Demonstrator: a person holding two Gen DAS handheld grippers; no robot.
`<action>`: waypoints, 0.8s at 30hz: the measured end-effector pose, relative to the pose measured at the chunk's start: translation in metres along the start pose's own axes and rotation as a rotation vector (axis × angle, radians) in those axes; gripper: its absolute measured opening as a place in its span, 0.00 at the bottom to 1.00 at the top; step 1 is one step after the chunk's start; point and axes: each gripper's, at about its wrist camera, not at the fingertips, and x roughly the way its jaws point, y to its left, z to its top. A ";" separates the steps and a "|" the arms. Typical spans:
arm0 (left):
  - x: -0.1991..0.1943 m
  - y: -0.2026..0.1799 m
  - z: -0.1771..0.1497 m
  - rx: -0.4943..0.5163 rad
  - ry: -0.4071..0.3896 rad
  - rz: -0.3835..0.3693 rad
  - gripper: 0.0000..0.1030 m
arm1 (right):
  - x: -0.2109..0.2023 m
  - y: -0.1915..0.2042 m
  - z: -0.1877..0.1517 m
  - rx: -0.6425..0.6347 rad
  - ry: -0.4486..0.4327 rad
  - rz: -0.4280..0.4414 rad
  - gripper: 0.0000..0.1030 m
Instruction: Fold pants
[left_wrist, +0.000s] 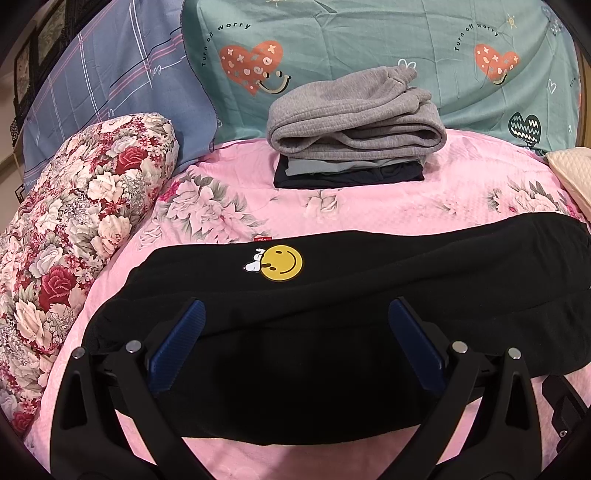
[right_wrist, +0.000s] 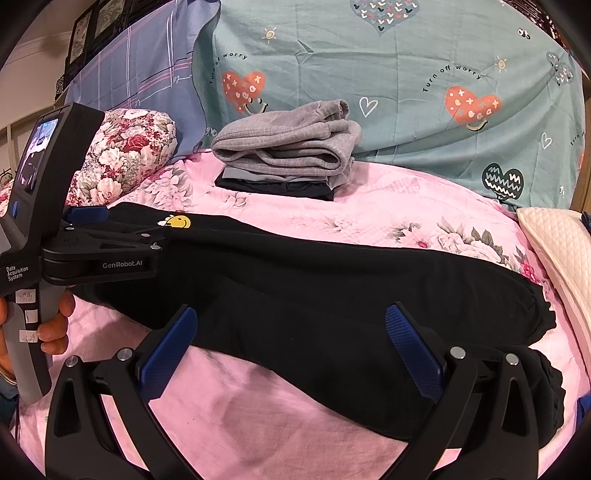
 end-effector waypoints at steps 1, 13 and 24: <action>0.001 -0.001 -0.001 0.004 0.002 -0.001 0.98 | 0.000 0.000 0.000 -0.002 0.001 0.000 0.99; -0.063 0.076 0.003 -0.125 0.023 -0.124 0.98 | -0.007 -0.008 0.003 0.046 -0.009 0.036 0.99; -0.009 0.222 -0.097 -0.674 0.360 -0.418 0.98 | -0.011 -0.003 0.008 0.012 0.025 0.008 0.99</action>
